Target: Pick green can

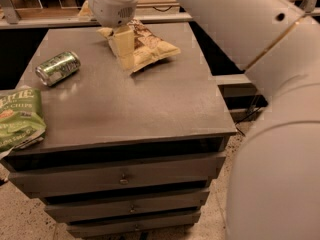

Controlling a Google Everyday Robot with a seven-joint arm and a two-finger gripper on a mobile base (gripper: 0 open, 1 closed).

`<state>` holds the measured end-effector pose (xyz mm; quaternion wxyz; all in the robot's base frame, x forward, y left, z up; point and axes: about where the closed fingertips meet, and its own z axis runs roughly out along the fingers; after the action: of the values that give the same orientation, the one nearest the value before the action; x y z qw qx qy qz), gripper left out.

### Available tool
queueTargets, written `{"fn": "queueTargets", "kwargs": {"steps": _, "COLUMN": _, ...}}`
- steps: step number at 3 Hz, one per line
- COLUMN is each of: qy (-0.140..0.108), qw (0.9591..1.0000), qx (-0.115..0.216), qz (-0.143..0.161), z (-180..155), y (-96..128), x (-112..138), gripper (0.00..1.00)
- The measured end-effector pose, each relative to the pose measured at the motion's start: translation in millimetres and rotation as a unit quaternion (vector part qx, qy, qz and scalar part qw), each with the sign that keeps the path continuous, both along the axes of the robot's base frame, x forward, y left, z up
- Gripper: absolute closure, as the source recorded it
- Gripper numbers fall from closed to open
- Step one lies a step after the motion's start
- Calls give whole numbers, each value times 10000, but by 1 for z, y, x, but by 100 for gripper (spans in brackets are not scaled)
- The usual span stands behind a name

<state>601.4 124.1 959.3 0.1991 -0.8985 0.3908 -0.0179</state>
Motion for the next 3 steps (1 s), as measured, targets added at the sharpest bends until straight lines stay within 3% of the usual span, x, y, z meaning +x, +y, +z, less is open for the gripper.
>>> {"fn": "queueTargets", "kwargs": {"steps": 2, "qy": -241, "qw": 9977, "qx": 267, "qz": 583, "z": -25, "y": 76, "x": 51, "gripper": 0}}
{"fn": "queueTargets", "kwargs": {"steps": 3, "qy": -309, "qw": 9947, "qx": 305, "qz": 931, "z": -41, "y": 124, "x": 63, "gripper": 0}}
